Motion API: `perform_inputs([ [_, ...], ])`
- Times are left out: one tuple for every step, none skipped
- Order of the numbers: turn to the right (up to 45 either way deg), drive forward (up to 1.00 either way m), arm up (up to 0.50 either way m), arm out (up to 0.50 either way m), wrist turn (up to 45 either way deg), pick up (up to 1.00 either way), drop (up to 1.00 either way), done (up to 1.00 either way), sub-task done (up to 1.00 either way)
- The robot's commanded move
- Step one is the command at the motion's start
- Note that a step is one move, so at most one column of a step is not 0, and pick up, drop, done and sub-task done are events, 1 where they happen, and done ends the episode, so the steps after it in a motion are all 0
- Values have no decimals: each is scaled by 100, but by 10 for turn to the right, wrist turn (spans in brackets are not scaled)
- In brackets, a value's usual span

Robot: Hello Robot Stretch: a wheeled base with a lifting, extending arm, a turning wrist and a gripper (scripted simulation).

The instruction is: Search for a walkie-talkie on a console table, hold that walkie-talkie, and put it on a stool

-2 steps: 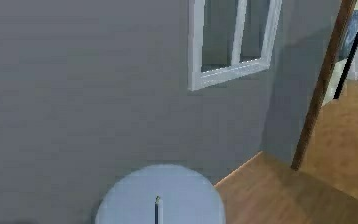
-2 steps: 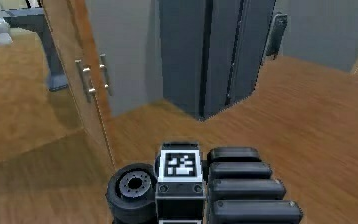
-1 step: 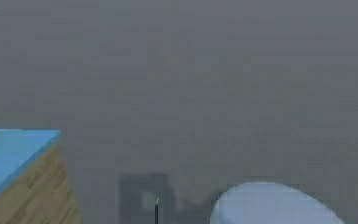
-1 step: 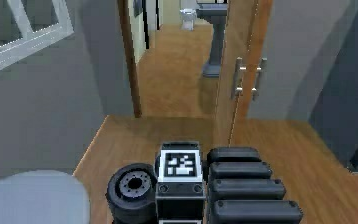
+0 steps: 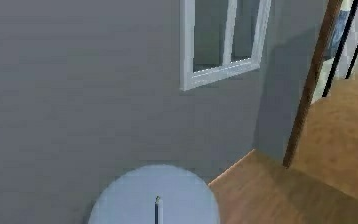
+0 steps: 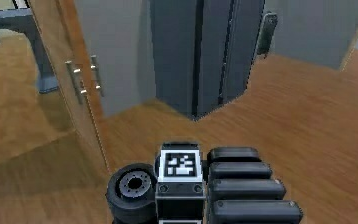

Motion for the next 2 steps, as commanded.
perform_inputs([
  [450,0,0,0,0,0,0,0,0],
  [420,0,0,0,0,0,0,0,0],
])
